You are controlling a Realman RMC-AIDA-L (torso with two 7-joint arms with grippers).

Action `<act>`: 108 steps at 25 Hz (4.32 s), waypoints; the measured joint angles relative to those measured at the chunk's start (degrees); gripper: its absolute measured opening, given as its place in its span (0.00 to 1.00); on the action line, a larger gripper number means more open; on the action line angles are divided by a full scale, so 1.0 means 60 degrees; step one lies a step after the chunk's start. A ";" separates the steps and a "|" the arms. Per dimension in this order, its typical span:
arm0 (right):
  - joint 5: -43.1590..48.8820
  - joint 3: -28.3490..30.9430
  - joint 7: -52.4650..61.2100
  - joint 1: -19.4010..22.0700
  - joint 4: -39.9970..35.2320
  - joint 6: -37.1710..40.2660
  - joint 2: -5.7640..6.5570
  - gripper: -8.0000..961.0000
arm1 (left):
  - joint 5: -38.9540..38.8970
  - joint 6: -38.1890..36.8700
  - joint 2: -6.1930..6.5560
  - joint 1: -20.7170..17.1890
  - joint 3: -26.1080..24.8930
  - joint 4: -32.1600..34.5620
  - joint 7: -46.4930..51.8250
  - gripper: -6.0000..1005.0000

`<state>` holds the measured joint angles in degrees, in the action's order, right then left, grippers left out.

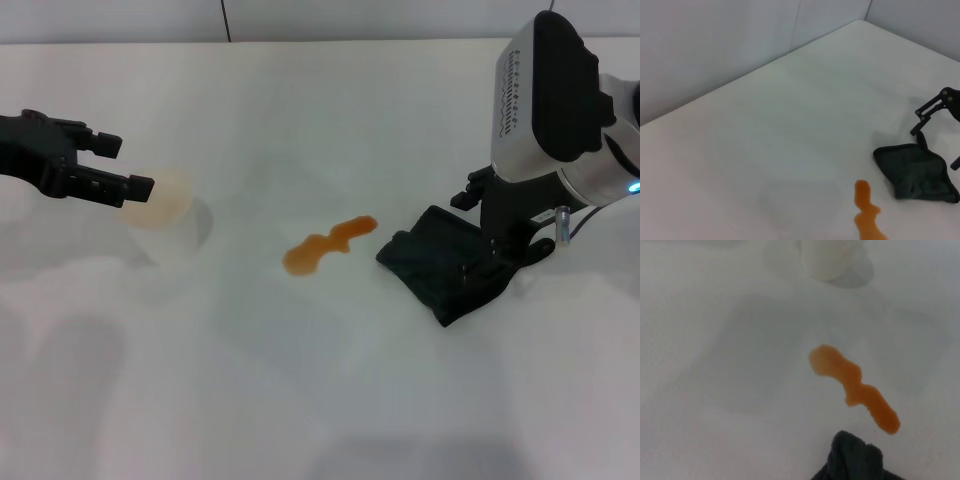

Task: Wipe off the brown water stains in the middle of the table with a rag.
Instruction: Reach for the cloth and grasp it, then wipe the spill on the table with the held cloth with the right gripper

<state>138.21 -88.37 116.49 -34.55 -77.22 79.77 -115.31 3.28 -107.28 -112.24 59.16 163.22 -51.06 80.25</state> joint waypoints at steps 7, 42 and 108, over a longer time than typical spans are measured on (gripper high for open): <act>-0.0062 -0.0148 0.0042 0.0072 0.0231 -0.0279 -0.0033 0.87 | -0.0068 0.0001 0.0000 0.0095 0.0000 0.0000 -0.0001 0.88; 0.0037 -0.1489 0.0280 -0.0028 0.1006 -0.1544 -0.0085 0.61 | -0.0004 -0.0017 -0.0220 0.0175 0.0000 -0.0013 0.0001 0.88; -0.0127 -0.5841 0.1153 -0.0898 0.0179 -0.3958 -0.0145 0.12 | -0.0082 -0.0109 -0.0366 0.0264 -0.0001 -0.0250 0.0044 0.88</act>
<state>137.45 -123.42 123.41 -39.94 -76.15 56.02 -116.19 2.79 -107.93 -114.43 60.75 163.21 -52.56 80.51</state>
